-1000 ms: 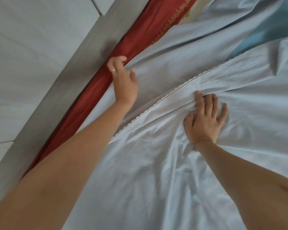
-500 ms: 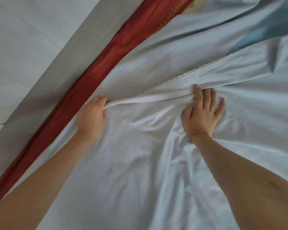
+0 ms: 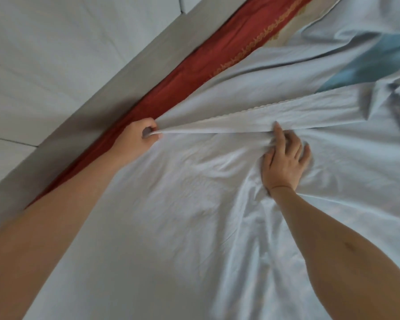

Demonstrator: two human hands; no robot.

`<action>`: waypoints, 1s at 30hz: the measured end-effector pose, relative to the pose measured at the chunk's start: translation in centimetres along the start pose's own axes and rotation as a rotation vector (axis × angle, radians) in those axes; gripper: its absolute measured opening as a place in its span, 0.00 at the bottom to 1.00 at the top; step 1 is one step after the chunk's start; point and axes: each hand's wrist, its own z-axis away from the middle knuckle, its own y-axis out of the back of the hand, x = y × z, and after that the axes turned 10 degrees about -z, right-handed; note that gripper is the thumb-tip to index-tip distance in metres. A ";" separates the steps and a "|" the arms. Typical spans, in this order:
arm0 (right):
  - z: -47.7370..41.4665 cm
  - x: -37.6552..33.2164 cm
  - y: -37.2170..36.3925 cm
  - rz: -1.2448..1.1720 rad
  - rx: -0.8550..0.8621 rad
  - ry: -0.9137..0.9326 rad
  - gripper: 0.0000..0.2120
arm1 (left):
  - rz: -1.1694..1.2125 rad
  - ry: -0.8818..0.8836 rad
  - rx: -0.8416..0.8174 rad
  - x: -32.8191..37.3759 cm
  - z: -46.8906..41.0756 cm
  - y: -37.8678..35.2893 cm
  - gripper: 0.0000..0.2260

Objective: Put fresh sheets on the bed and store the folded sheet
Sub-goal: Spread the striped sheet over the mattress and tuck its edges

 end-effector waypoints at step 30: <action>-11.9 -17.3 -0.7 -0.233 -0.617 0.492 0.15 | -0.443 0.241 0.471 -10.0 9.3 -2.4 0.07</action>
